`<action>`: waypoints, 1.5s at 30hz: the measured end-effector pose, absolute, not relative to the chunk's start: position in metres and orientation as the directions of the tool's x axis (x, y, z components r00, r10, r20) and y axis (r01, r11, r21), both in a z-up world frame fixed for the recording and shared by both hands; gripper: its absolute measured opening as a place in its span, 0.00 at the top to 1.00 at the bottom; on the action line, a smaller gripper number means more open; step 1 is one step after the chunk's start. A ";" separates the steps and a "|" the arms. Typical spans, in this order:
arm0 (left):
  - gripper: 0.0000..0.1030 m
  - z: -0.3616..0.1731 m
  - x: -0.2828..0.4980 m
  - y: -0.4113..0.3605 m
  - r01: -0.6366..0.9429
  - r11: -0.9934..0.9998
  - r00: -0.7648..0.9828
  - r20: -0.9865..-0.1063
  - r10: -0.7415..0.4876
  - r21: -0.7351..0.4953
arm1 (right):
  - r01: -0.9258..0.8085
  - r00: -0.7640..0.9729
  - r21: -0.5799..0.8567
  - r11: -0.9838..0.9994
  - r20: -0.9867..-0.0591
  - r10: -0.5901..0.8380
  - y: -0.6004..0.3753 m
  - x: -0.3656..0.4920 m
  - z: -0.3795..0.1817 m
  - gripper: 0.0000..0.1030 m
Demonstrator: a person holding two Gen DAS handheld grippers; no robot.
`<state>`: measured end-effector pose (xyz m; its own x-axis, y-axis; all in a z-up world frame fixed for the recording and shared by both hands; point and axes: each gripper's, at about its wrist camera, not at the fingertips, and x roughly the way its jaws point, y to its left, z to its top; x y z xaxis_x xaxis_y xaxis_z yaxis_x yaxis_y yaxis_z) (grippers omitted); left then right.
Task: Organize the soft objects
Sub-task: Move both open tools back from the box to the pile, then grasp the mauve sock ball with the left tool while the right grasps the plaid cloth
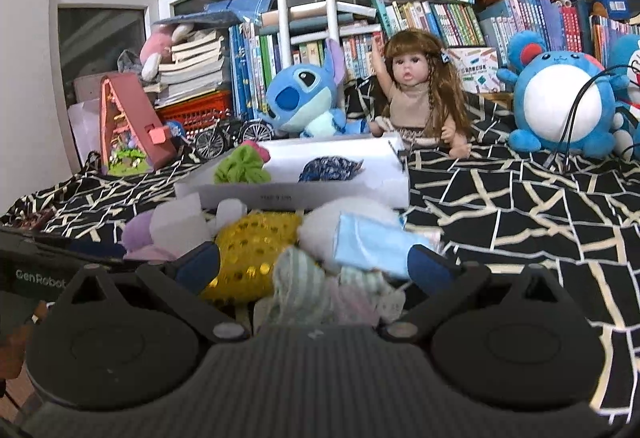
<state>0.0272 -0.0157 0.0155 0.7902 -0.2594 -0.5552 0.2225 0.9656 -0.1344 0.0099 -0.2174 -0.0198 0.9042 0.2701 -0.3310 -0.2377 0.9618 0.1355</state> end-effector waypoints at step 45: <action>0.31 0.001 0.035 -0.028 0.208 0.965 0.812 -0.522 -0.261 -0.160 | -0.173 0.909 0.016 0.985 -0.382 0.166 -0.204 0.010 -0.046 0.21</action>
